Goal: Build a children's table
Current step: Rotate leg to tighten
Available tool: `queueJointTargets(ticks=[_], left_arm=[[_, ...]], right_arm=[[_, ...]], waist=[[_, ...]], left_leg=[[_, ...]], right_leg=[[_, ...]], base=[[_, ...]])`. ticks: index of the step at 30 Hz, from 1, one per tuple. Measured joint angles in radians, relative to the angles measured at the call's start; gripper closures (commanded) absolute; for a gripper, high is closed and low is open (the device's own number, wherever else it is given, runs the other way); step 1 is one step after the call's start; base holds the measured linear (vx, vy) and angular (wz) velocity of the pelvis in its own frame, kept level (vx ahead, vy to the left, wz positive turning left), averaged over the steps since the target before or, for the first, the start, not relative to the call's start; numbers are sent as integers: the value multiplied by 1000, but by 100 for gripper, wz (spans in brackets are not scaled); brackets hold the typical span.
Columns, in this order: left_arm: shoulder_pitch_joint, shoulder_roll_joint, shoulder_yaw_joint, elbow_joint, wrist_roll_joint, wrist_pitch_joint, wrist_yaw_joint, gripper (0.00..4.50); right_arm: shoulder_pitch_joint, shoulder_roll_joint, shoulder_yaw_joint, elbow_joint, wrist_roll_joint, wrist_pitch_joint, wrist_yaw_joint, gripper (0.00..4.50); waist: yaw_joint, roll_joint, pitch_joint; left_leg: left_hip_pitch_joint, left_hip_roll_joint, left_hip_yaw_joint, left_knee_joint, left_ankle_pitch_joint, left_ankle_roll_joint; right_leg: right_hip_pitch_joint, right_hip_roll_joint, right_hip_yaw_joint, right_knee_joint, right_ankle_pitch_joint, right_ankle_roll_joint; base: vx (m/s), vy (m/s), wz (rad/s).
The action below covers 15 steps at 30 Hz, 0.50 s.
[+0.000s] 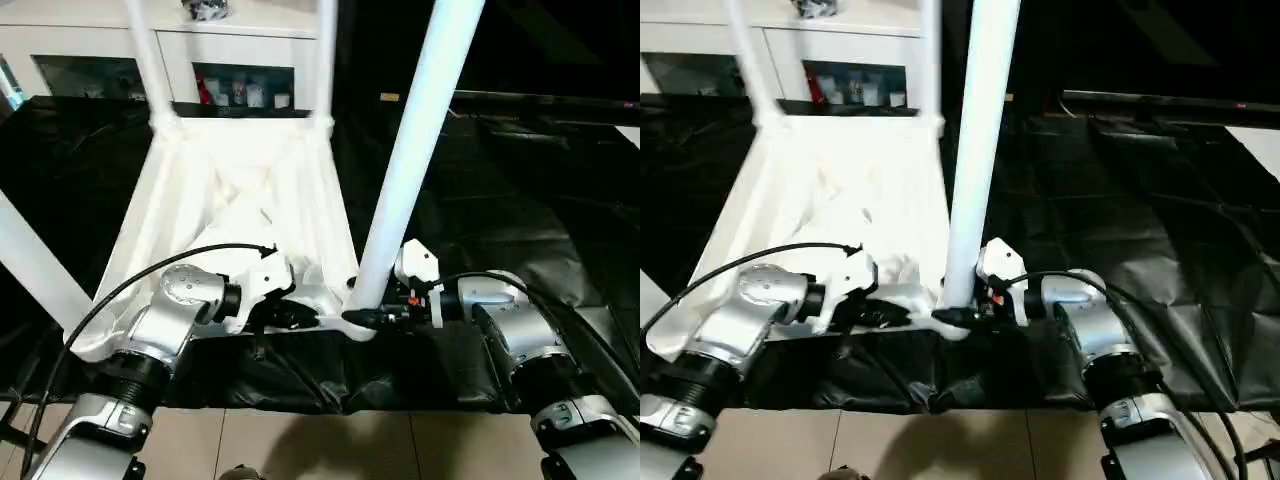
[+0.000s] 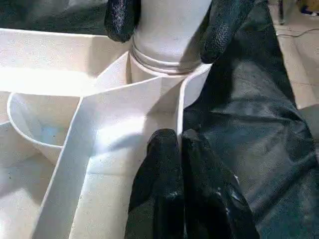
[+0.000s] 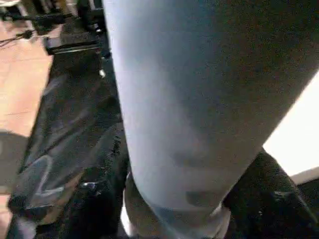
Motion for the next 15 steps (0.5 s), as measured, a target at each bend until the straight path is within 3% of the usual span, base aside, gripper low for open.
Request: queueJointTargets(ticks=[4, 11, 15], left_arm=[[0, 3, -4, 1, -4, -6, -1, 450], [3, -9, -2, -2, -4, 21, 14, 450], [3, -42, 4, -6, 17, 58, 106, 450]], right_arm=[[2, -2, 0, -3, 2, 4, 7, 237], [22, -1, -5, -30, 2, 23, -15, 250], [26, 42, -49, -8, -3, 32, -149, 251]], waist=[[1, 0, 0], [2, 5, -2], [-6, 5, -3]], left_leg=[[0, 0, 0, 0, 0, 0], [1, 0, 0, 0, 0, 0], [2, 0, 0, 1, 0, 0]], right_leg=[[0, 0, 0, 0, 0, 0], [2, 0, 0, -1, 0, 0], [6, 0, 1, -2, 1, 0]], base=[[0, 0, 0], [0, 0, 0], [0, 0, 0]])
